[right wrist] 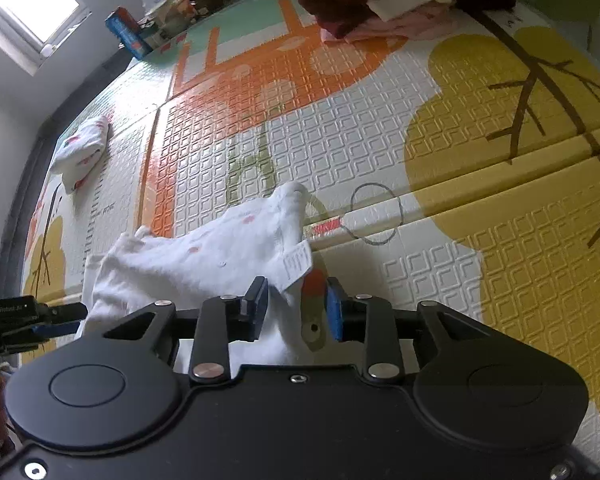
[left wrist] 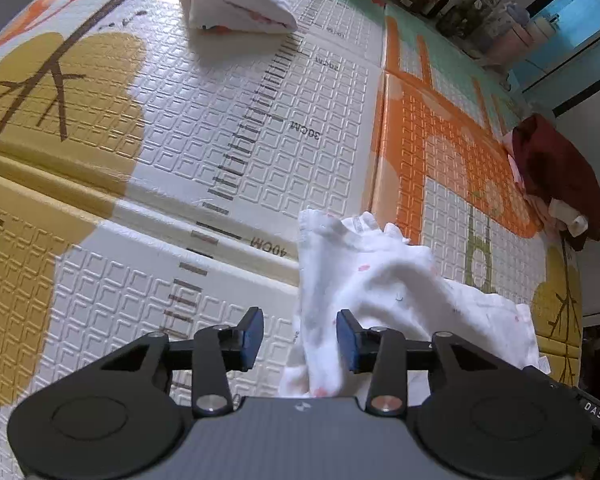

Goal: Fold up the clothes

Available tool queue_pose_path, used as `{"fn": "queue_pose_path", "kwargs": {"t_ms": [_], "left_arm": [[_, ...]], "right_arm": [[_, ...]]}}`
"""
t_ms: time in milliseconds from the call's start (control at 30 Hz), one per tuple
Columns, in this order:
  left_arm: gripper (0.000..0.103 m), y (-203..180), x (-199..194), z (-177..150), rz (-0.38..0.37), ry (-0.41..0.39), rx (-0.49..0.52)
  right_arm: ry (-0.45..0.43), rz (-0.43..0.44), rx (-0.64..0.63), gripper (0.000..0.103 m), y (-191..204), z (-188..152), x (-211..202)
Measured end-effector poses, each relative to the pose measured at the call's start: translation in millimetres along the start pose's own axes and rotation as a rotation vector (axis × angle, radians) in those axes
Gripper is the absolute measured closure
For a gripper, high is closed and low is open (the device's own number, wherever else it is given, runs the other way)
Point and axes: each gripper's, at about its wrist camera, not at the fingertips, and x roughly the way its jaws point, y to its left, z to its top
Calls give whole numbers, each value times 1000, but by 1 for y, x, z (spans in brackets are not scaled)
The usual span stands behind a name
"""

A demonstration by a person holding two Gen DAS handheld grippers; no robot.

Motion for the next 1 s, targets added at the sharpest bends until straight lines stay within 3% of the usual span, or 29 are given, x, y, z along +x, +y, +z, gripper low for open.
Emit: {"fn": "queue_pose_path", "kwargs": {"t_ms": [333, 400, 500, 633, 1000], "left_arm": [[59, -13, 15, 12, -21, 23, -11], [64, -15, 16, 13, -21, 22, -8], [89, -16, 17, 14, -34, 28, -8], [96, -18, 8, 13, -48, 16, 5], [98, -25, -31, 3, -193, 9, 66]], "right_arm": [[10, 33, 13, 74, 10, 13, 16], [11, 31, 5, 83, 13, 15, 18], [4, 36, -2, 97, 16, 17, 18], [-18, 58, -17, 100, 19, 17, 8], [-53, 201, -59, 100, 31, 12, -29]]}}
